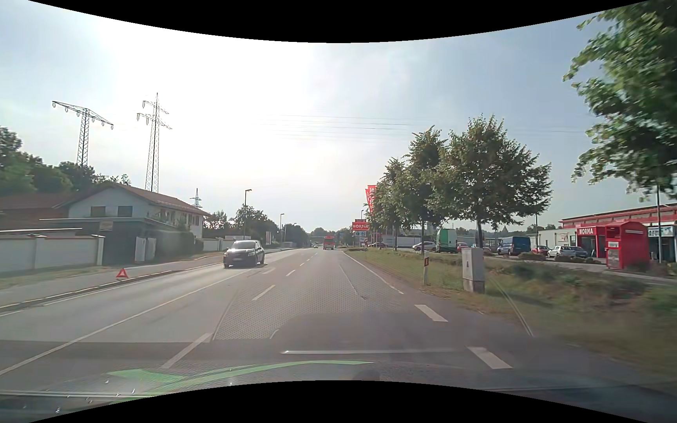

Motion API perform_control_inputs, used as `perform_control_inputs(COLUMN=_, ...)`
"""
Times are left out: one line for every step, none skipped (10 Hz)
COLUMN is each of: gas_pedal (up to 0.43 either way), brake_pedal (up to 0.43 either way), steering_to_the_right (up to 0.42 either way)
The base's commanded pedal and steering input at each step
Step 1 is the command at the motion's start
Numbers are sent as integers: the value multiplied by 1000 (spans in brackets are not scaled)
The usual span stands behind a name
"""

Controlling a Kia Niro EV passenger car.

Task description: Follow the waypoints while adhering to traffic rules and regulations

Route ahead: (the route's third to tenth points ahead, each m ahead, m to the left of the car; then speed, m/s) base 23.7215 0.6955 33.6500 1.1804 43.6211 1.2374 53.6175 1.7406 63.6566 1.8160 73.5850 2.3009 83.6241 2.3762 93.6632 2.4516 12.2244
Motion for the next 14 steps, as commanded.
perform_control_inputs(gas_pedal=98, brake_pedal=0, steering_to_the_right=0)
perform_control_inputs(gas_pedal=98, brake_pedal=0, steering_to_the_right=-1)
perform_control_inputs(gas_pedal=98, brake_pedal=0, steering_to_the_right=-4)
perform_control_inputs(gas_pedal=98, brake_pedal=0, steering_to_the_right=-5)
perform_control_inputs(gas_pedal=98, brake_pedal=0, steering_to_the_right=-5)
perform_control_inputs(gas_pedal=98, brake_pedal=0, steering_to_the_right=-5)
perform_control_inputs(gas_pedal=98, brake_pedal=0, steering_to_the_right=-5)
perform_control_inputs(gas_pedal=98, brake_pedal=0, steering_to_the_right=-6)
perform_control_inputs(gas_pedal=98, brake_pedal=0, steering_to_the_right=-5)
perform_control_inputs(gas_pedal=98, brake_pedal=0, steering_to_the_right=-4)
perform_control_inputs(gas_pedal=98, brake_pedal=0, steering_to_the_right=-5)
perform_control_inputs(gas_pedal=98, brake_pedal=0, steering_to_the_right=-5)
perform_control_inputs(gas_pedal=98, brake_pedal=0, steering_to_the_right=-5)
perform_control_inputs(gas_pedal=98, brake_pedal=0, steering_to_the_right=-5)
